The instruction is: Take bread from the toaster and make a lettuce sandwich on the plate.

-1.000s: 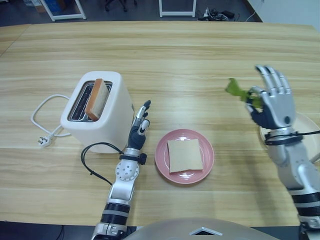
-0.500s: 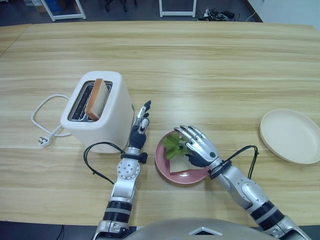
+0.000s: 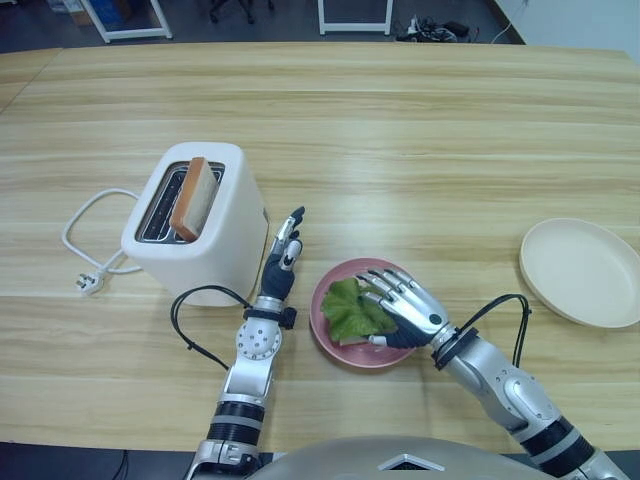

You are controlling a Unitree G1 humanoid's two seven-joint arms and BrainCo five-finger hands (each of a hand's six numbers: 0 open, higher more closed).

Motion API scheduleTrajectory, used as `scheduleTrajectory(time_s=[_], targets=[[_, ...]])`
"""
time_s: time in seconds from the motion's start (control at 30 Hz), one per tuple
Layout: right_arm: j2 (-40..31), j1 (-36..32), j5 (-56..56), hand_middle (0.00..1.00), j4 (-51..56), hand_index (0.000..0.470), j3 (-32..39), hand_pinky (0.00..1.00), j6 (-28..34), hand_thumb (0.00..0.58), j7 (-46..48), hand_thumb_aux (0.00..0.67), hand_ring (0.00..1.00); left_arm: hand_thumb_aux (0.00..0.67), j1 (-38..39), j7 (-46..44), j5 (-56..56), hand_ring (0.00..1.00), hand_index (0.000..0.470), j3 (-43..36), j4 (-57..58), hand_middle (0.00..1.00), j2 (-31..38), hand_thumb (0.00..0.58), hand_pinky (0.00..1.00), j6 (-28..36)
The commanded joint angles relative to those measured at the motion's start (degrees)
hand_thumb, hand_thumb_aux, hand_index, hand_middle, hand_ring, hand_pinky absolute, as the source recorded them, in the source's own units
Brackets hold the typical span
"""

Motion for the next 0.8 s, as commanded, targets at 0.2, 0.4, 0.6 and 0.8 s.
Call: scheduleTrajectory(time_s=[0.2, 0.4, 0.6, 0.8], targets=[[-0.04, 0.11, 19.61, 0.00, -8.57, 0.000, -13.39, 0.00, -1.53, 0.000, 3.90, 0.000, 0.00, 0.000, 1.13, 4.31, 8.01, 0.00, 0.000, 1.33, -7.24, 0.00, 2.08, 0.000, 0.00, -3.33], [11.51, -1.56, 43.97, 0.00, -9.62, 0.000, -26.01, 0.00, 4.97, 0.000, 2.42, 0.000, 0.00, 0.000, 0.62, 14.47, 31.81, 0.00, 0.000, 16.39, -32.14, 0.00, 8.33, 0.000, 0.00, 0.04], [13.95, -1.33, 47.09, 0.00, -7.75, 0.000, -27.73, 0.00, 7.04, 0.000, 3.26, 0.000, 0.00, 0.000, -0.11, 11.60, 41.32, 0.00, 0.000, 26.07, -28.86, 0.00, 14.96, 0.000, 0.00, 17.31], [15.25, -1.43, 47.81, 0.00, -7.82, 0.000, -29.98, 0.00, 6.68, 0.000, 2.18, 0.000, 0.00, 0.000, 3.22, -0.12, 39.26, 0.00, 0.000, 21.35, -23.37, 0.00, 16.91, 0.000, 0.00, 25.41]])
